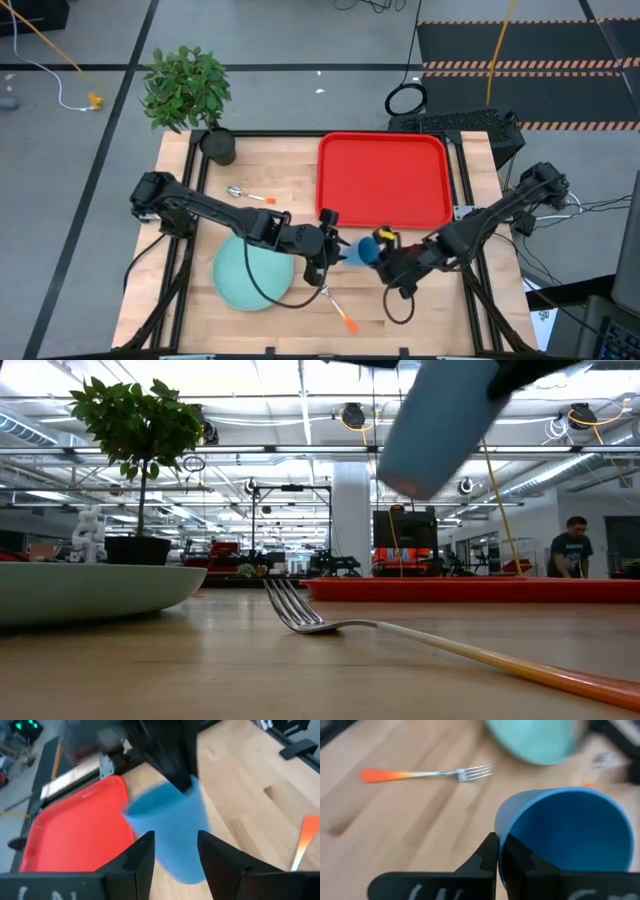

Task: Pick and place plate/cup/fork/spoon on tray
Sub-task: Put the blue cup on the red tray

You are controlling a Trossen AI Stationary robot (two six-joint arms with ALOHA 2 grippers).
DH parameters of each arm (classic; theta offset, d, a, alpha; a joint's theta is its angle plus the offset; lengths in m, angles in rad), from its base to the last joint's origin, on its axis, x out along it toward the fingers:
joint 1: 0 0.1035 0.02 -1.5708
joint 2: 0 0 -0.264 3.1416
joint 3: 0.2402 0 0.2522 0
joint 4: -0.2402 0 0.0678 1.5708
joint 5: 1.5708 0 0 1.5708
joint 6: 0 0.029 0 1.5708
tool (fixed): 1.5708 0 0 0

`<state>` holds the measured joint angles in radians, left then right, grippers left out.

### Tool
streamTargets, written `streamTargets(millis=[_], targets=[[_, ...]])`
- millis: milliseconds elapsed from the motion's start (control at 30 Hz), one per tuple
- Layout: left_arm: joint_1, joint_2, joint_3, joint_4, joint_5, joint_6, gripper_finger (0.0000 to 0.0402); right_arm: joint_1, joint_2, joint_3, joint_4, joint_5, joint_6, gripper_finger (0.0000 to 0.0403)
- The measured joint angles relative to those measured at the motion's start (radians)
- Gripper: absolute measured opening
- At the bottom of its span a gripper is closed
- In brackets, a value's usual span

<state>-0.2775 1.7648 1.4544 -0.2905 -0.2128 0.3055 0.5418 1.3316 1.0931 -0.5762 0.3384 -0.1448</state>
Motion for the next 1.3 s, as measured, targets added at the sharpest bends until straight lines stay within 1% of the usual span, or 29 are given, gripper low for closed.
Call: streamTargets(millis=[67, 133, 233, 267, 333, 400, 467, 533, 600, 800, 867, 1033, 1300], targets=[[0.004, 0.001, 0.0, -0.001, -0.007, -0.012, 0.0172, 0.01, -0.022, 0.0, 0.005, 0.059, 0.002, 0.0], [0.01, 0.001, 0.0, 0.013, -0.041, -0.038, 0.0198, 0.017, -0.035, 0.0, 0.002, 0.085, 0.003, 0.0], [0.019, 0.001, 0.0, 0.037, -0.151, -0.101, 0.0247, 0.018, -0.047, 0.0, 0.003, 0.085, 0.005, 0.0], [0.022, 0.001, 0.0, 0.05, -0.173, -0.122, 0.0264, 0.017, -0.047, 0.0, 0.004, 0.089, 0.005, 0.0], [0.029, 0.001, 0.0, 0.065, -0.168, -0.147, 0.0295, 0.017, -0.045, 0.0, -0.003, 0.132, 0.004, 0.0], [0.032, 0.001, 0.0, 0.074, -0.109, -0.159, 0.0321, 0.018, -0.044, 0.0, -0.002, 0.188, 0.003, 0.0], [0.032, 0.002, 0.0, 0.068, -0.074, -0.167, 0.0339, 0.017, -0.046, 0.0, 0.0, 0.238, 0.001, 0.0], [0.038, 0.001, 0.0, 0.071, -0.074, -0.181, 0.035, 0.017, -0.05, 0.0, -0.007, 0.273, -0.012, 0.0], [0.047, 0.001, 0.0, 0.075, -0.075, -0.192, 0.0354, 0.017, -0.053, 0.0, 0.0, 0.29, -0.025, 0.0], [0.083, 0.02, -0.009, 0.088, -0.073, -0.214, 0.0356, 0.017, -0.061, 0.0, 0.063, 0.292, -0.094, 0.0], [0.095, 0.029, -0.011, 0.084, -0.072, -0.209, 0.0356, 0.015, -0.061, -0.002, 0.078, 0.293, -0.122, 0.0], [0.103, 0.036, -0.014, 0.143, -0.06, -0.163, 0.0355, 0.006, -0.066, -0.001, 0.077, 0.297, -0.153, 0.0], [0.132, 0.037, -0.014, 0.155, -0.044, -0.058, 0.0316, -0.035, -0.07, -0.001, 0.079, 0.293, -0.212, 0.0]])
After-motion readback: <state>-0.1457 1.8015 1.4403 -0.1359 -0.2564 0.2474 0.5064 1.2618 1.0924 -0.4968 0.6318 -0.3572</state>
